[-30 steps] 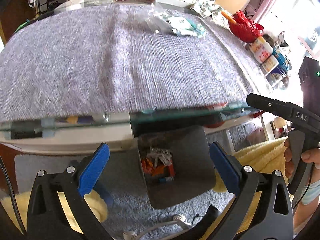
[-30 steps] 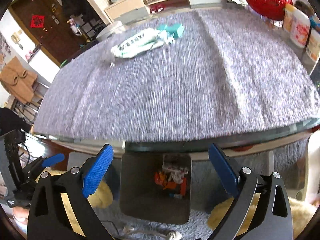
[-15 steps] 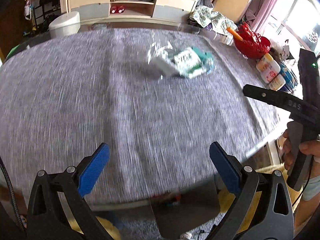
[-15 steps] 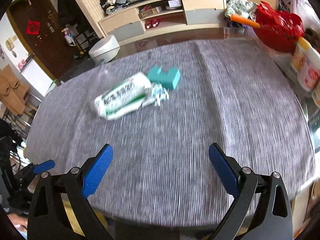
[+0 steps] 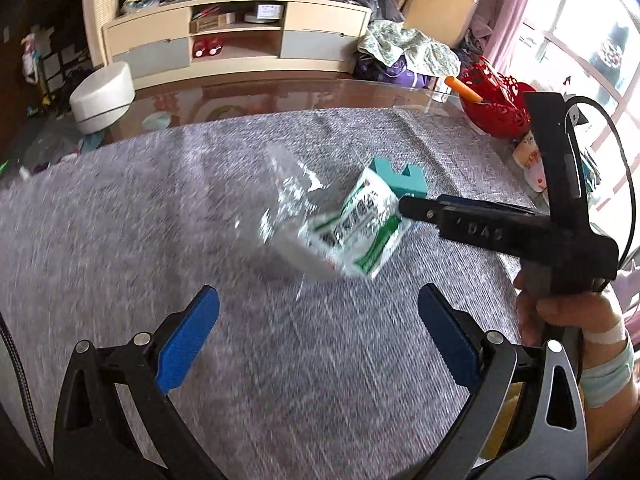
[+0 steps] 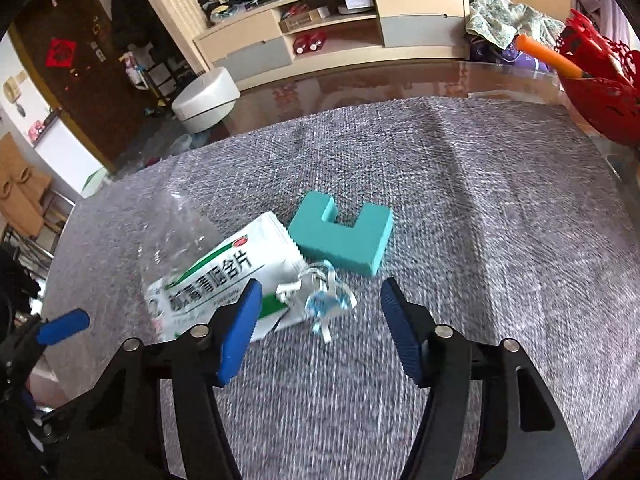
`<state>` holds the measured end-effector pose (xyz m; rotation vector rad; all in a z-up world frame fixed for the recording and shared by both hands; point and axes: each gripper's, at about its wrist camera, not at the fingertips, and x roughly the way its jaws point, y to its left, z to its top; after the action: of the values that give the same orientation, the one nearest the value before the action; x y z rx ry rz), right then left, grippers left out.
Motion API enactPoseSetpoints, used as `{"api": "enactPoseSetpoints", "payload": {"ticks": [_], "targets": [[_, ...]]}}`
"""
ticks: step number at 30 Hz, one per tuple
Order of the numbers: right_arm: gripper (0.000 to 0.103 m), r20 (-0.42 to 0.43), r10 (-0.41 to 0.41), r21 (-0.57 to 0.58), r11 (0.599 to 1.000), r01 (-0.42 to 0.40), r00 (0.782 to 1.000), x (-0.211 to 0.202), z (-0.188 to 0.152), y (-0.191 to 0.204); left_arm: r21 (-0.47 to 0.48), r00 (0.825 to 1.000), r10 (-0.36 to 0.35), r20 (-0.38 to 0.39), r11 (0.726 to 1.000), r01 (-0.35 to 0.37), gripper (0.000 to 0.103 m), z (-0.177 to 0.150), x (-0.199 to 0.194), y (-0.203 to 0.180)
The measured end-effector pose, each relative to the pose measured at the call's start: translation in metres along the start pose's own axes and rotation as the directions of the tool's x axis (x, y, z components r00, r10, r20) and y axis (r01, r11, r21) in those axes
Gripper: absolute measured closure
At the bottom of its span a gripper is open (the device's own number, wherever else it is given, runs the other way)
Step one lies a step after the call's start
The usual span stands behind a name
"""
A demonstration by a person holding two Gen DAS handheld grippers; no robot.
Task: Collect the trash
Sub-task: 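Grasp the white-green medicine packet with the left tool while the right tool grasps the foil piece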
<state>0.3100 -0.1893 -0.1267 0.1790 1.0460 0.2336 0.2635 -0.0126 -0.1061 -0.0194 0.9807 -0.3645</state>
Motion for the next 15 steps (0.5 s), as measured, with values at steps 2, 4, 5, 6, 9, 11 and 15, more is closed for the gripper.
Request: {"api": "enactPoseSetpoints", "payload": {"ticks": [2, 4, 5, 6, 9, 11, 15], "targets": [[0.056, -0.009, 0.008, 0.005, 1.000, -0.008, 1.000, 0.005, 0.001, -0.002, 0.010, 1.000, -0.001, -0.010, 1.000, 0.001, 0.010, 0.006, 0.012, 0.000], [0.067, -0.014, 0.011, -0.001, 1.000, -0.011, 1.000, 0.007, 0.000, -0.003, 0.014, 1.000, -0.006, -0.018, 1.000, 0.006, 0.012, 0.010, 0.022, 0.000], [0.072, -0.013, 0.012, -0.006, 1.000, -0.012, 1.000, 0.007, -0.001, -0.003, 0.014, 1.000, -0.006, -0.022, 1.000, 0.006, 0.013, 0.011, 0.026, 0.000], [0.075, -0.012, 0.012, -0.009, 1.000, -0.012, 1.000, 0.007, -0.001, -0.003, 0.014, 1.000, -0.008, -0.026, 1.000, 0.009, 0.014, 0.013, 0.030, 0.001], [0.080, -0.013, 0.008, -0.021, 1.000, -0.009, 1.000, 0.008, 0.000, -0.004, 0.016, 0.999, -0.008, -0.040, 1.000, 0.008, 0.018, 0.019, 0.043, 0.003], [0.082, -0.015, -0.002, -0.031, 1.000, 0.001, 1.000, 0.007, -0.002, -0.005, 0.007, 0.998, -0.021, -0.053, 1.000, 0.022, 0.028, 0.019, 0.049, 0.005], [0.085, -0.019, -0.009, -0.022, 1.000, 0.009, 1.000, 0.009, -0.002, -0.010, 0.010, 0.997, -0.048, -0.060, 0.999, 0.048, 0.050, 0.020, 0.052, 0.002]]}}
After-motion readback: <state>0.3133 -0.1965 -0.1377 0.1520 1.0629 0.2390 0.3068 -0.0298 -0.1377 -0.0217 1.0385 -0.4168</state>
